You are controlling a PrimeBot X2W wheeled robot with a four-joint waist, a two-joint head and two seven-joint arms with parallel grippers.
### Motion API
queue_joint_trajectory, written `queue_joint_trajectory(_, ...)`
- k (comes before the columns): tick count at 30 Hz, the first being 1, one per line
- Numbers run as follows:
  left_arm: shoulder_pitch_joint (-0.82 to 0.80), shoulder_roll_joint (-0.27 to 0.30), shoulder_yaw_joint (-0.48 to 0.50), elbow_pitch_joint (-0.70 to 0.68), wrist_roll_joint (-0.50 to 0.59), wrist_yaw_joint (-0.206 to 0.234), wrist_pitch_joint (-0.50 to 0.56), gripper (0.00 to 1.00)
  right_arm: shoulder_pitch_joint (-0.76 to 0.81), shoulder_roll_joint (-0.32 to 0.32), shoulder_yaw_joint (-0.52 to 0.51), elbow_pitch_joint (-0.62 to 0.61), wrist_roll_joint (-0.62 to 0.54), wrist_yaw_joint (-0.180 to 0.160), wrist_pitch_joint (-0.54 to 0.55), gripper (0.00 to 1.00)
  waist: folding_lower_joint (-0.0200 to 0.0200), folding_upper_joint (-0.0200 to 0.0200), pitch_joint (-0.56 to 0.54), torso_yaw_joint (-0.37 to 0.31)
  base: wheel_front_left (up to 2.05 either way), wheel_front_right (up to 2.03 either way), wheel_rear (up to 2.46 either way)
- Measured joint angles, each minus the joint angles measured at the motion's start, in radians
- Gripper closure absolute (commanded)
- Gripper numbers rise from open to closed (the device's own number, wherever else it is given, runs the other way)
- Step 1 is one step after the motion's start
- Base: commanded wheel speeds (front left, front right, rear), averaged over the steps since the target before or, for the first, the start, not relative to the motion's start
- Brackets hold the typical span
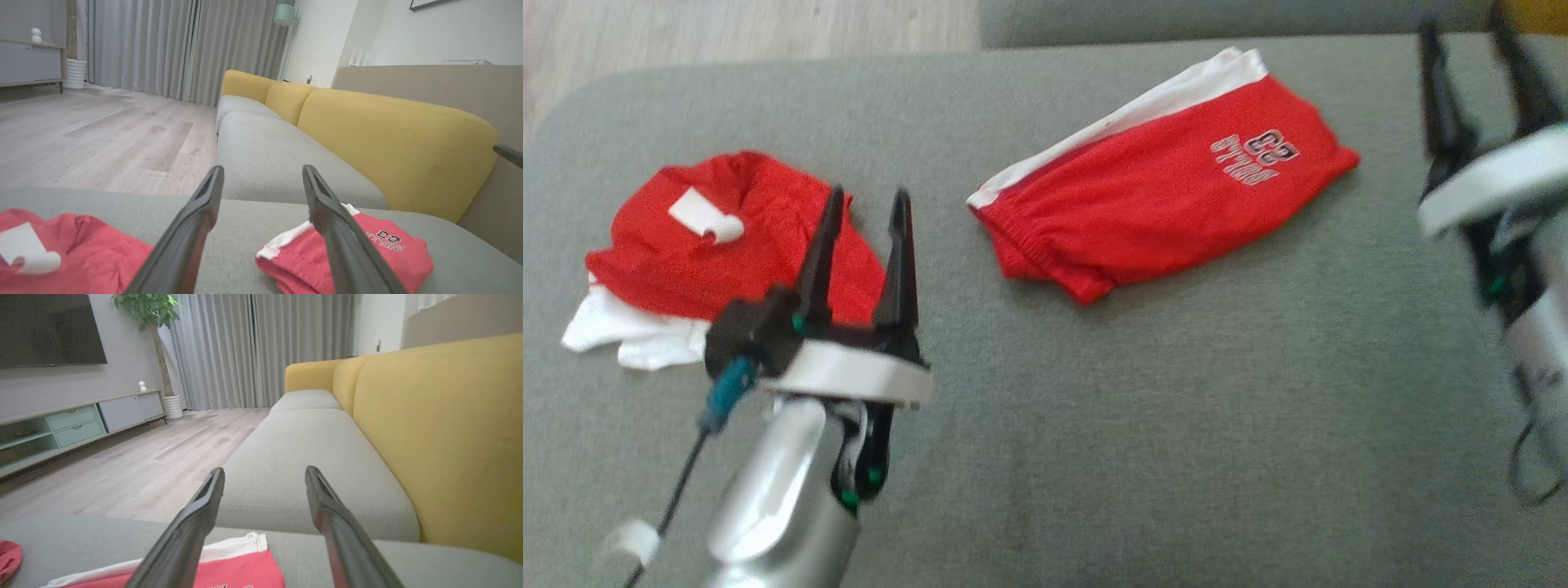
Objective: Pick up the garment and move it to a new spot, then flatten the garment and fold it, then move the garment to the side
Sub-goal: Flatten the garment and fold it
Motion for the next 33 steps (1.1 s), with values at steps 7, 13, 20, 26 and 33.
queue_joint_trajectory(7, 0.156, -0.041, 0.066, -0.008, 0.063, -0.039, 0.000, 0.00, 0.304, 0.200, -0.240, -0.124, -0.155, 0.000, 0.000, 0.00, 0.0001, 0.0000, -0.073, -0.044, 0.00, 0.00, 0.00)
queue_joint_trajectory(13, 0.239, -0.065, 0.117, -0.022, 0.102, -0.056, 0.000, 0.00, 0.481, 0.320, -0.303, -0.192, -0.244, 0.000, 0.000, 0.00, 0.0001, 0.0000, -0.105, -0.063, 0.00, 0.00, 0.00)
queue_joint_trajectory(20, 0.260, -0.085, 0.144, -0.030, 0.128, -0.082, 0.000, 0.00, 0.542, 0.352, -0.361, -0.260, -0.295, 0.000, 0.017, 0.00, 0.0002, 0.0000, -0.114, -0.063, 0.00, 0.00, 0.00)
queue_joint_trajectory(26, 0.258, -0.086, 0.144, -0.030, 0.143, -0.099, 0.000, 0.00, 0.542, 0.358, -0.391, -0.317, -0.326, 0.000, 0.054, 0.00, 0.0003, 0.0000, -0.093, -0.049, 0.00, 0.00, 0.00)
queue_joint_trajectory(33, 0.229, -0.087, 0.116, -0.035, 0.140, -0.099, 0.000, 0.00, 0.490, 0.354, -0.454, -0.339, -0.355, 0.000, 0.133, 0.00, 0.0003, 0.0000, -0.029, -0.018, 0.00, 0.00, 0.00)
